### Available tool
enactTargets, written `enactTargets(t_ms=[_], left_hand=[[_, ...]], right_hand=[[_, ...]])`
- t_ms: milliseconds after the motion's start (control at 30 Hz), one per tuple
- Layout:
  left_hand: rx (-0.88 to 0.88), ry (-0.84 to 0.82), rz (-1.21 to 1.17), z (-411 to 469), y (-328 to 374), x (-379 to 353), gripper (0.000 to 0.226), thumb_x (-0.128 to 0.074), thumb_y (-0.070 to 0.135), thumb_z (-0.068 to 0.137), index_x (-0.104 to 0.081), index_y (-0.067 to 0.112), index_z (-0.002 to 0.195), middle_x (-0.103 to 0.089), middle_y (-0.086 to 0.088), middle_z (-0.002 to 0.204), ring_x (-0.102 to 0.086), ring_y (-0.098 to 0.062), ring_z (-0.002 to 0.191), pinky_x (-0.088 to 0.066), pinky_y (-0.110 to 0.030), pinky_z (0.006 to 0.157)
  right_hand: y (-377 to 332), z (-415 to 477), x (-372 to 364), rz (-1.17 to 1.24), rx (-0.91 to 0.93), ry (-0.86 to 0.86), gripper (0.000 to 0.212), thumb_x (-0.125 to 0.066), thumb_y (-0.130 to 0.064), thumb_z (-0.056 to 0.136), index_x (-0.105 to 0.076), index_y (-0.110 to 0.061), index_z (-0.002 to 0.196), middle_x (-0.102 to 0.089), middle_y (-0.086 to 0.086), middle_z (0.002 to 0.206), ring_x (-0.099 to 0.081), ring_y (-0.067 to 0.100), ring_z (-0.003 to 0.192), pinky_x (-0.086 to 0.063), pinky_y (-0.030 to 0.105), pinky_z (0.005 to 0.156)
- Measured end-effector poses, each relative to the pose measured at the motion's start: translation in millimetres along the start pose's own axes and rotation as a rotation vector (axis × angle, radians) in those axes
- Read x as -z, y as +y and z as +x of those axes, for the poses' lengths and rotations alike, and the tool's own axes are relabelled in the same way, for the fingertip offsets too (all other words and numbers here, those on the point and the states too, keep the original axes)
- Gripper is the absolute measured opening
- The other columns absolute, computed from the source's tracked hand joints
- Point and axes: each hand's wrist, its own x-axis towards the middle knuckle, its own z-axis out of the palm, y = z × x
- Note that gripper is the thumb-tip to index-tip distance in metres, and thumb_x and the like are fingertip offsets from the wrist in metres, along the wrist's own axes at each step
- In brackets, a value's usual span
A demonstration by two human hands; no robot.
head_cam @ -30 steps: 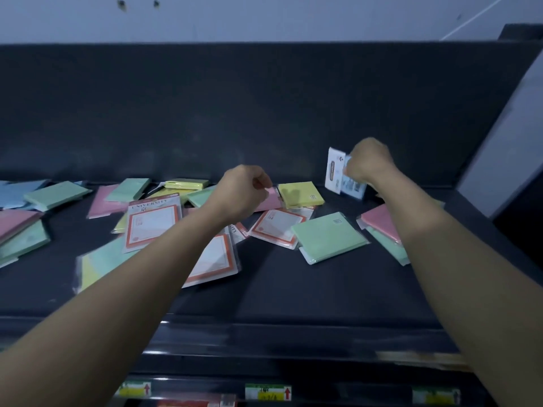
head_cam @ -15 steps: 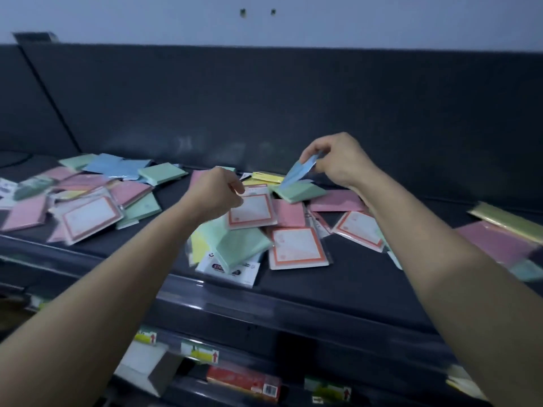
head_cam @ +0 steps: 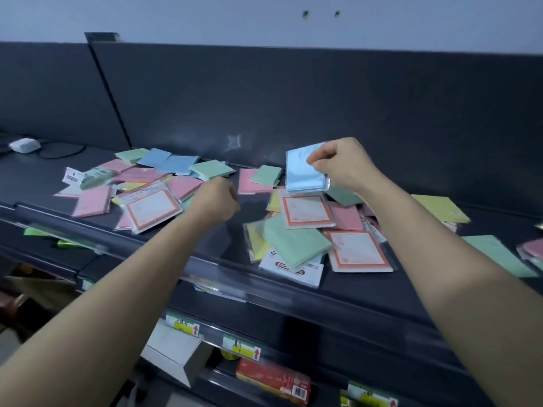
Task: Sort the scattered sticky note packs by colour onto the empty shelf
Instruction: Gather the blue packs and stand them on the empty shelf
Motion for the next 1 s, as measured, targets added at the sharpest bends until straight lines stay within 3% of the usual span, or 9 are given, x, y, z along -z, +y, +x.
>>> enactTargets(t_ms=[267, 400, 533, 600, 667, 733, 800, 900, 1000], left_hand=[[0.13, 0.218, -0.07, 19.4, -67.3, 23.2, 0.029, -0.053, 0.003, 0.085, -0.062, 0.005, 0.113, -0.062, -0.016, 0.114, -0.057, -0.034, 0.102, -0.046, -0.035, 0.082], [0.129, 0.215, -0.116, 34.9, -91.6, 33.4, 0.029, -0.056, 0.008, 0.087, -0.059, 0.005, 0.116, -0.061, -0.014, 0.115, -0.056, -0.028, 0.092, -0.042, -0.03, 0.077], [0.12, 0.165, -0.102, 58.6, -110.4, 43.3, 0.028, -0.055, 0.012, 0.089, -0.059, 0.005, 0.116, -0.061, -0.012, 0.115, -0.056, -0.032, 0.102, -0.044, -0.033, 0.082], [0.117, 0.148, -0.073, 72.6, -118.2, 46.7, 0.009, -0.054, 0.011, 0.089, -0.06, 0.011, 0.095, -0.057, -0.013, 0.096, -0.053, -0.031, 0.088, -0.041, -0.033, 0.074], [0.127, 0.143, -0.03, 89.6, -125.7, 47.1, 0.025, -0.053, 0.013, 0.088, -0.041, 0.017, 0.067, -0.045, -0.008, 0.08, -0.041, -0.026, 0.076, -0.034, -0.031, 0.068], [0.14, 0.142, 0.013, 102.2, -130.3, 46.9, 0.038, -0.052, 0.017, 0.09, -0.028, 0.017, 0.06, -0.04, -0.005, 0.069, -0.04, -0.027, 0.075, -0.032, -0.03, 0.064], [0.172, 0.134, 0.047, 113.2, -129.8, 45.8, 0.039, -0.05, 0.023, 0.092, -0.03, 0.012, 0.06, -0.039, -0.006, 0.062, -0.043, -0.029, 0.074, -0.03, -0.03, 0.062], [0.228, 0.081, 0.059, 132.2, -127.6, 43.3, 0.037, -0.049, 0.036, 0.093, -0.041, 0.007, 0.071, -0.052, -0.011, 0.08, -0.048, -0.032, 0.088, -0.032, -0.032, 0.073], [0.282, 0.077, 0.102, 150.4, -127.1, 40.9, 0.045, -0.048, 0.048, 0.09, -0.052, 0.006, 0.104, -0.054, -0.016, 0.114, -0.044, -0.033, 0.112, -0.031, -0.034, 0.082]], right_hand=[[-34.6, 14.9, -44.2, 0.039, 0.043, 0.073, 0.02, -0.055, -0.003, 0.089, -0.069, -0.017, 0.09, -0.047, -0.01, 0.07, -0.042, 0.003, 0.058, -0.032, 0.004, 0.042], [-53.0, 23.5, -69.5, 0.066, 0.065, 0.049, 0.022, -0.053, -0.002, 0.089, -0.068, -0.018, 0.091, -0.048, -0.006, 0.07, -0.041, 0.007, 0.055, -0.033, 0.005, 0.04], [-68.6, 35.6, -92.4, 0.076, 0.083, 0.049, 0.022, -0.053, -0.003, 0.089, -0.067, -0.021, 0.091, -0.047, -0.01, 0.07, -0.041, 0.004, 0.056, -0.036, 0.01, 0.049], [-73.9, 42.5, -102.5, 0.076, 0.086, 0.06, 0.022, -0.053, -0.003, 0.09, -0.067, -0.02, 0.095, -0.046, -0.013, 0.071, -0.041, 0.002, 0.058, -0.034, 0.012, 0.053], [-77.0, 48.7, -111.7, 0.079, 0.086, 0.072, 0.022, -0.052, -0.003, 0.09, -0.067, -0.019, 0.096, -0.047, -0.015, 0.071, -0.041, 0.001, 0.058, -0.034, 0.013, 0.054], [-78.1, 54.8, -119.5, 0.076, 0.073, 0.082, 0.023, -0.052, -0.003, 0.091, -0.068, -0.019, 0.097, -0.047, -0.013, 0.073, -0.042, 0.002, 0.058, -0.035, 0.014, 0.055], [-78.4, 61.4, -124.6, 0.068, 0.059, 0.082, 0.023, -0.052, -0.004, 0.091, -0.068, -0.02, 0.097, -0.048, -0.013, 0.075, -0.043, 0.002, 0.059, -0.036, 0.015, 0.056], [-77.9, 72.7, -129.4, 0.054, 0.058, 0.06, 0.024, -0.052, -0.003, 0.09, -0.067, -0.021, 0.096, -0.047, -0.013, 0.074, -0.043, 0.003, 0.06, -0.036, 0.014, 0.055], [-76.6, 86.3, -133.0, 0.037, 0.064, 0.04, 0.025, -0.052, -0.002, 0.089, -0.066, -0.022, 0.094, -0.045, -0.012, 0.071, -0.042, 0.003, 0.058, -0.034, 0.006, 0.048]])
